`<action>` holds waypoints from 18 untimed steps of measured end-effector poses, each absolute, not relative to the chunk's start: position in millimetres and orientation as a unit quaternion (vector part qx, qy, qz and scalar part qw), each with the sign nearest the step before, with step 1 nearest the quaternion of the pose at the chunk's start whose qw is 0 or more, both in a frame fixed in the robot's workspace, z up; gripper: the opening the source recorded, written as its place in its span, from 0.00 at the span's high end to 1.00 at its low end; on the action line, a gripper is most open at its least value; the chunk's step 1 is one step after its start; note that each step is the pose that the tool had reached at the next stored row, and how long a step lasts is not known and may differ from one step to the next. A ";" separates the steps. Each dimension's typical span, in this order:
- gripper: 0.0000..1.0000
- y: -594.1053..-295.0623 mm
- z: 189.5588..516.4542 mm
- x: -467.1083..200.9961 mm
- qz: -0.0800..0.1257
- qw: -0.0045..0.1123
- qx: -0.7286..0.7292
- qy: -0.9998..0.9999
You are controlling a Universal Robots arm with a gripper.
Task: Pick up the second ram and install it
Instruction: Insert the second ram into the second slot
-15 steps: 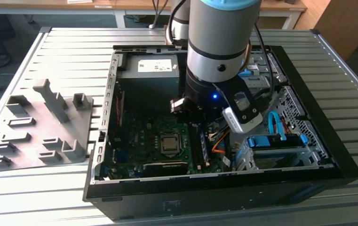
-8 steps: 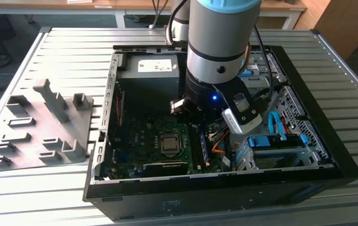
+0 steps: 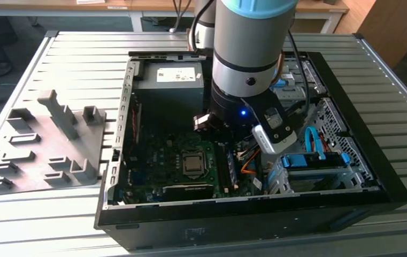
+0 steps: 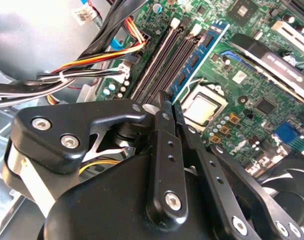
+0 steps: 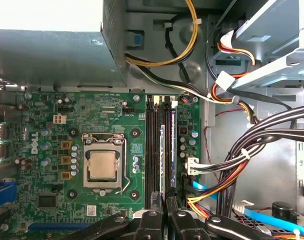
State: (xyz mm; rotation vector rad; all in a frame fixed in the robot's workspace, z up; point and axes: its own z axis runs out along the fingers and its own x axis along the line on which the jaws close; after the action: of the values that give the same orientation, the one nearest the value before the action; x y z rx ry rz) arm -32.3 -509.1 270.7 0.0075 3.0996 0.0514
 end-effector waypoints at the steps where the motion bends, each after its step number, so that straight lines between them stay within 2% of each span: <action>1: 0.86 -509.1 270.4 -32.3 0.017 0.021 0.002 1.000; 18: 0.86 -509.1 264.3 -32.3 0.017 0.021 0.002 1.000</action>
State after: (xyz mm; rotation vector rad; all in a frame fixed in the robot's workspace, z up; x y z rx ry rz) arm -32.3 -509.1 264.3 0.0075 3.0996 0.0512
